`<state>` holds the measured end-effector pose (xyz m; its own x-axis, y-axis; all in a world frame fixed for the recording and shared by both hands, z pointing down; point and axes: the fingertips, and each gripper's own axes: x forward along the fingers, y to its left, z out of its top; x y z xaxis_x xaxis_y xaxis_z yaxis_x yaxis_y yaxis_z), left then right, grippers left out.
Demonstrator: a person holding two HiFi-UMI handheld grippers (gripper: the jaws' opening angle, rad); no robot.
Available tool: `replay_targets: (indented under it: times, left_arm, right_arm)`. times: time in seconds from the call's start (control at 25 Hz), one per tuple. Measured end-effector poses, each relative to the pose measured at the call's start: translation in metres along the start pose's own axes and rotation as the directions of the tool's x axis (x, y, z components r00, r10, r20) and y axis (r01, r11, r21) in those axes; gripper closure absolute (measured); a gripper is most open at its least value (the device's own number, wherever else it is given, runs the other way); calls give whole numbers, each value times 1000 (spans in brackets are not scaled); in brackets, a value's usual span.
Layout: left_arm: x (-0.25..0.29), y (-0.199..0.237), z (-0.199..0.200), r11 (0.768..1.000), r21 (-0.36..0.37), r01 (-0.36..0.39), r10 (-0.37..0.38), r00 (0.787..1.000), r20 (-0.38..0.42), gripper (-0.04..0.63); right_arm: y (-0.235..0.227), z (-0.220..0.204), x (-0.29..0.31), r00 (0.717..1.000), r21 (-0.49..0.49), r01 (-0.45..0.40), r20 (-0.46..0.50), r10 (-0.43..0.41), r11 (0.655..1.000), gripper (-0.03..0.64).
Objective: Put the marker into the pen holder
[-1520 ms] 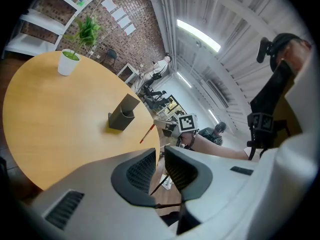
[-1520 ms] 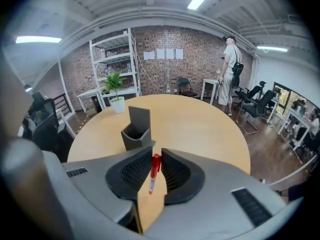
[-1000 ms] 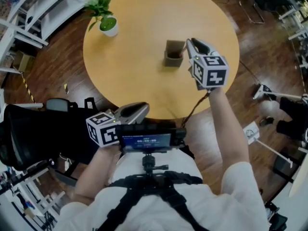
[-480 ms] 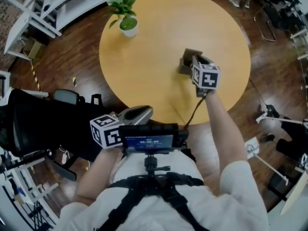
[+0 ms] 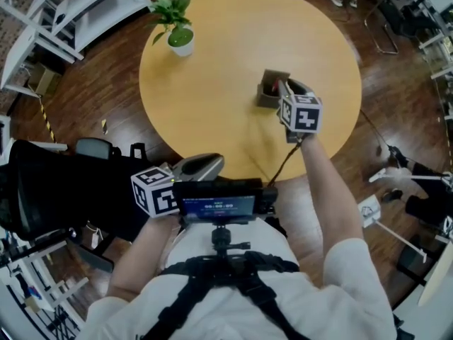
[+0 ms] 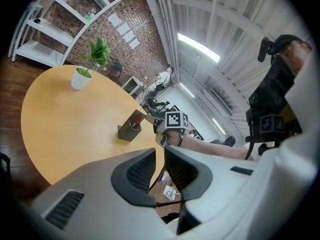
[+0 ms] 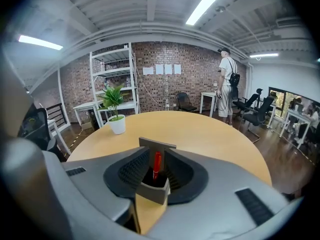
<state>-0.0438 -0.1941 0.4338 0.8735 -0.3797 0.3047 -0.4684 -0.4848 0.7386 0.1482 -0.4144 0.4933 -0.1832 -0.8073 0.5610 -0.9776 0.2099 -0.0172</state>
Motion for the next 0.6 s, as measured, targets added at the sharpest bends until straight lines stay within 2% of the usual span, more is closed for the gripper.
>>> replay_targets:
  times: [0.2,0.6]
  left_arm:
    - [-1,4,1,1000,7,18,-18,1000,4,557]
    - [12,-12,1,998,43,38,-38,999,0,558]
  right_arm:
    - [8,5,-36,999,13,-6,42,6,1000,517]
    - [16,-18,-108,998,80,-7,58,2,997,517]
